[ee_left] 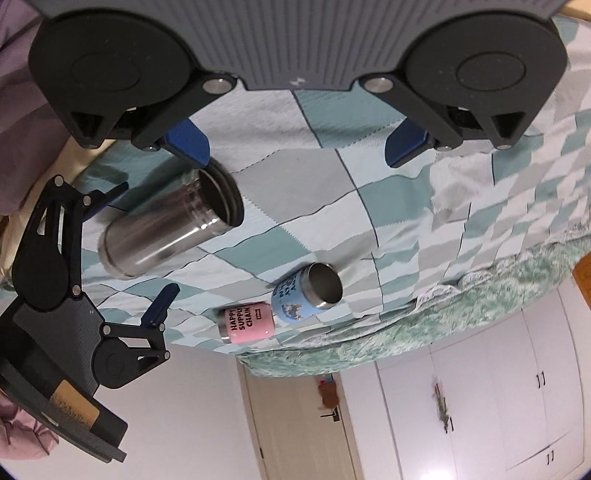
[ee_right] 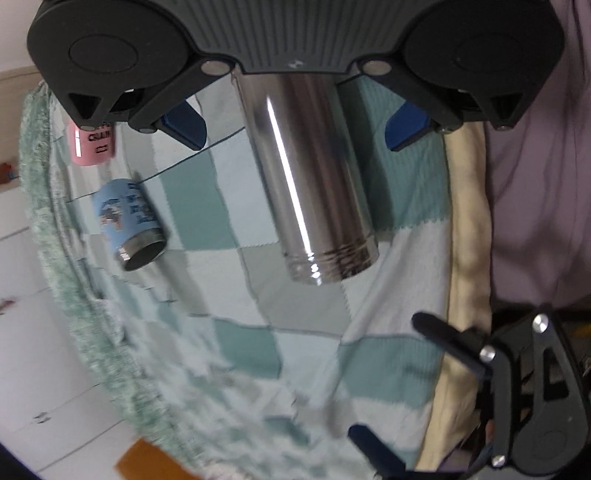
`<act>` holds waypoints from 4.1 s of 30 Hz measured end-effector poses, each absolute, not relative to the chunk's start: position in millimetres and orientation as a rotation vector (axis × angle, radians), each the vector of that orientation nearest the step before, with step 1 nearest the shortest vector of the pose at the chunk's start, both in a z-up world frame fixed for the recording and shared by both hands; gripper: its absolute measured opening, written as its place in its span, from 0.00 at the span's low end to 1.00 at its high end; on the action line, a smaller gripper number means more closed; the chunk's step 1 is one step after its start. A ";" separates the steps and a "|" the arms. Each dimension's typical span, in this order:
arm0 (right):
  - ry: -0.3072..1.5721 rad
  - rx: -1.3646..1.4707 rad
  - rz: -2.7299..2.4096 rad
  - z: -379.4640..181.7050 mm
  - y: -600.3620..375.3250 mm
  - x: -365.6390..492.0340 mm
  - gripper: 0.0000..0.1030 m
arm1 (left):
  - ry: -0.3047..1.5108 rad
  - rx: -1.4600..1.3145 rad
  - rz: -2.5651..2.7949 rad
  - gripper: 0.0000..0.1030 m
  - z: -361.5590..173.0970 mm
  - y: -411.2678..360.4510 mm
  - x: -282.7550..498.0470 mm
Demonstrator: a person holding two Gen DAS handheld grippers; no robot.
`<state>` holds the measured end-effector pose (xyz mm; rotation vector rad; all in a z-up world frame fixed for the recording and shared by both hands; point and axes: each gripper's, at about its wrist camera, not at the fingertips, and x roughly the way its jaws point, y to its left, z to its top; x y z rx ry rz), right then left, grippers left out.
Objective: Flip cup upright
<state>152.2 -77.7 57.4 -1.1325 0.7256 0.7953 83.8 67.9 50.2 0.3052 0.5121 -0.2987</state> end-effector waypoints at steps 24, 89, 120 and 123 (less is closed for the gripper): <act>1.303 -0.227 0.458 67.4 -126.0 216.1 0.63 | 0.493 0.214 -0.295 1.00 49.6 69.9 99.5; 0.149 -0.053 0.200 88.7 -245.7 142.5 0.59 | 0.457 0.038 -0.230 1.00 68.2 35.3 112.1; 0.010 -0.029 0.192 55.2 -294.1 78.0 1.00 | 0.275 -0.007 -0.127 1.00 82.5 -13.4 61.2; -0.002 -0.031 0.197 49.2 -290.2 57.6 1.00 | 0.224 -0.029 -0.102 1.00 79.6 -15.5 42.8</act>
